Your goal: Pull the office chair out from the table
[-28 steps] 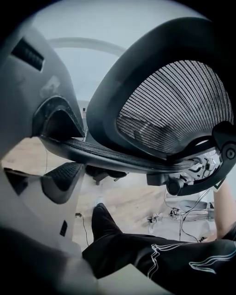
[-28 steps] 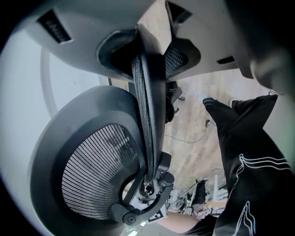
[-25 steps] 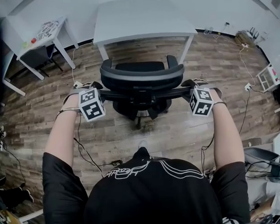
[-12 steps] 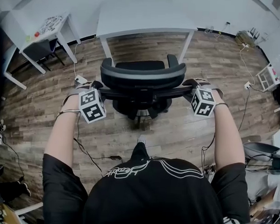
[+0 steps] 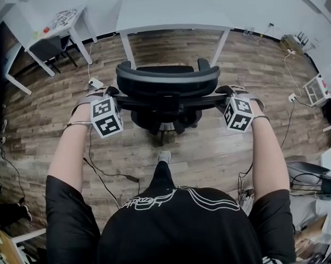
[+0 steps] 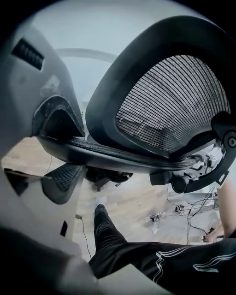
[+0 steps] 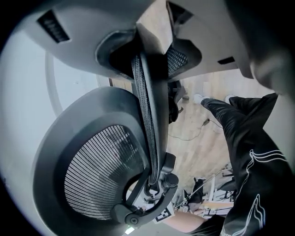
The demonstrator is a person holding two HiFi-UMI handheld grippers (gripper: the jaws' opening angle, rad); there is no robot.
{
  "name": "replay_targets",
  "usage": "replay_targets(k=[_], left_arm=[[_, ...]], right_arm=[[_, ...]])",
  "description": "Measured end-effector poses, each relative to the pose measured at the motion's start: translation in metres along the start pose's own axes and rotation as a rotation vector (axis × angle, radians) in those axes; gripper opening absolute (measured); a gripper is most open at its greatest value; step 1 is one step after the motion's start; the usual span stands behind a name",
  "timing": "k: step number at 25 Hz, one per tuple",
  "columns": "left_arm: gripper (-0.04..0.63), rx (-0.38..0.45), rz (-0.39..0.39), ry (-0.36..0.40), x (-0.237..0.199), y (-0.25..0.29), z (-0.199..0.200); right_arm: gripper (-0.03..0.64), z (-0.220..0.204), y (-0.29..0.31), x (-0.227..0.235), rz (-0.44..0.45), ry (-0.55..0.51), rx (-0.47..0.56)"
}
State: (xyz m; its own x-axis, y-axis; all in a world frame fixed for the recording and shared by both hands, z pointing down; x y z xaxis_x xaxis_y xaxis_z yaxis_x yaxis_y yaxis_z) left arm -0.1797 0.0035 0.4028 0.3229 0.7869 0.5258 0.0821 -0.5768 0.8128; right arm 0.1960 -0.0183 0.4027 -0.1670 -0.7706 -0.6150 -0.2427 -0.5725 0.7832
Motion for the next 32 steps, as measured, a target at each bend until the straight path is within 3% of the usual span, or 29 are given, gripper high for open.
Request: replay_targets(k=[7,12,15,16,21,25,27,32], left_arm=[[0.177,0.028,0.022,-0.027,0.022,-0.014,-0.005],[0.183,0.042,0.058,-0.069,0.026,-0.017,-0.004],[0.232,0.141,0.092,-0.152,0.031,-0.020,-0.008],[0.274,0.180,0.107,-0.186,0.033,-0.021,-0.010],[0.302,0.290,0.214,-0.317,0.043,-0.030,-0.020],[0.302,0.347,0.230,-0.483,0.047,-0.051,-0.039],[0.302,0.394,0.189,-0.546,0.057,-0.071,-0.043],[0.301,0.680,0.006,-0.713,0.096,-0.138,-0.019]], right_arm=[[0.179,0.003,-0.011,-0.019,-0.035,0.029,0.007],[0.192,0.011,-0.008,-0.019,-0.075,0.090,-0.113],[0.262,0.008,-0.013,-0.020,-0.128,0.217,-0.127],[0.271,0.005,-0.017,-0.021,-0.149,0.245,-0.139],[0.281,-0.012,-0.051,-0.037,-0.269,0.343,-0.161],[0.281,-0.016,-0.093,-0.055,-0.244,0.683,0.039],[0.281,-0.010,-0.115,-0.066,-0.206,0.807,0.163],[0.279,0.027,-0.170,-0.094,-0.146,0.857,0.435]])
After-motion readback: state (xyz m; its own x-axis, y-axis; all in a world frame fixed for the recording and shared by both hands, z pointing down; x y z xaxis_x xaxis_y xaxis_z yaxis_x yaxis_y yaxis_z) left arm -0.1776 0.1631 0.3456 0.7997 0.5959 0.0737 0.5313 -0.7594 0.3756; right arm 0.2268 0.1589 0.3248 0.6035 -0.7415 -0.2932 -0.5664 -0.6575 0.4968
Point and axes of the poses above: the fingertips, and each gripper's own axes: y forward along the fingers, x to its right, z out of its top, the point moved 10 cm from there along -y, backward along the fingers, and after that the axes turned 9 degrees about -y, right-handed, at the moved point
